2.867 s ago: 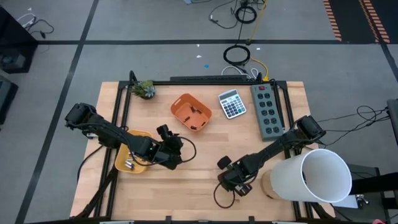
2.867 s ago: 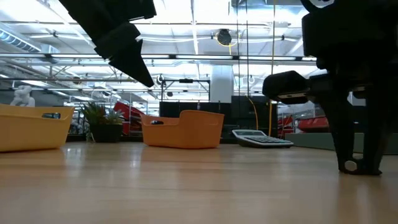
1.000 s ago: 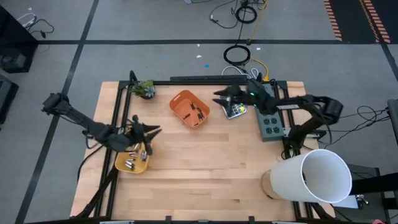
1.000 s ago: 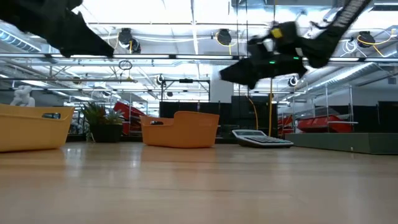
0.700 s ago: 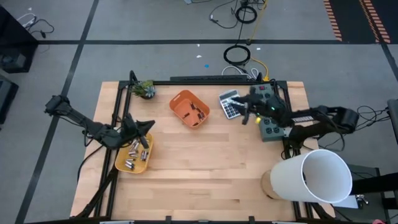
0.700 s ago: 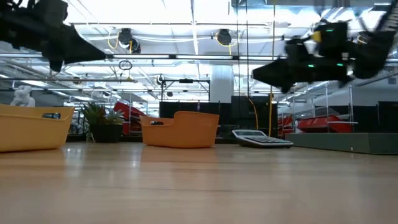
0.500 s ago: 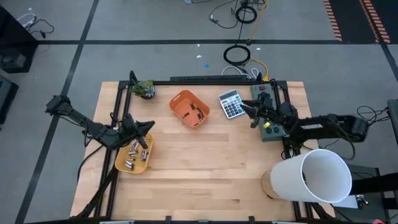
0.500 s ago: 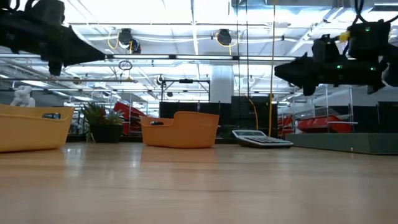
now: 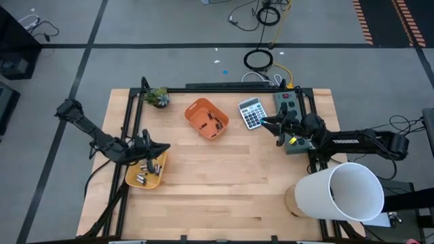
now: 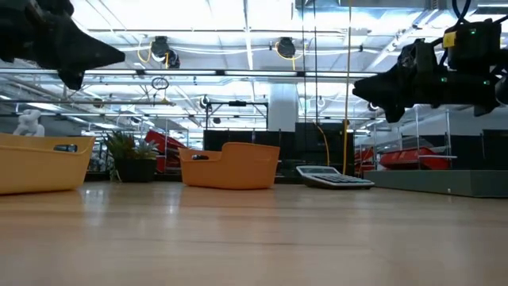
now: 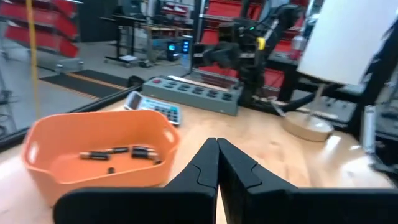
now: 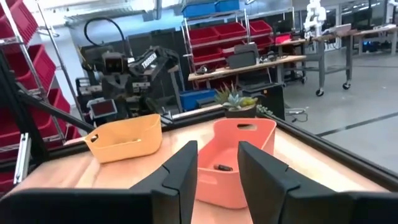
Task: Sort batteries
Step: Return to Home Position
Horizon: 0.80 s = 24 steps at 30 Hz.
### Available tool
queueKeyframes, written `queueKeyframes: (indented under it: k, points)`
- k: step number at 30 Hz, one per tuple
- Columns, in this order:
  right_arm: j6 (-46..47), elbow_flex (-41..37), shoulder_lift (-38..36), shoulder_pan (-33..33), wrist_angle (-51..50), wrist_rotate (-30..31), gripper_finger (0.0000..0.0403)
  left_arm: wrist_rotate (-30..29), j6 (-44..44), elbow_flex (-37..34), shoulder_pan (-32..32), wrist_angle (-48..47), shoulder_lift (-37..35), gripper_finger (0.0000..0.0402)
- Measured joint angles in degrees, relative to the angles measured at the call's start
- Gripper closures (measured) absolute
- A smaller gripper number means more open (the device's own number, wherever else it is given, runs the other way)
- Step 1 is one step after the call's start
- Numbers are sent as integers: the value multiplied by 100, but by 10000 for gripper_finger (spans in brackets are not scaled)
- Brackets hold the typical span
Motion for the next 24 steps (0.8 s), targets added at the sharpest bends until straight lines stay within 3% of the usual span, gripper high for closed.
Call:
queueKeyframes:
  k: [5,10,13,18,24]
  points:
    - [-84,0,21,0,-158,23,297,149,-140,-47,-97,-52,-148,395]
    - [-54,-1,21,0,-310,25,297,-526,-647,-429,-96,15,-259,395]
    - [-52,0,21,0,-316,25,297,-557,-1157,-455,-96,-175,-255,395]
    - [-50,-1,21,0,-318,25,297,277,-1194,-455,-96,-394,-251,395]
    - [-48,-9,-229,50,-606,33,297,585,-1172,-455,-96,-394,-251,395]
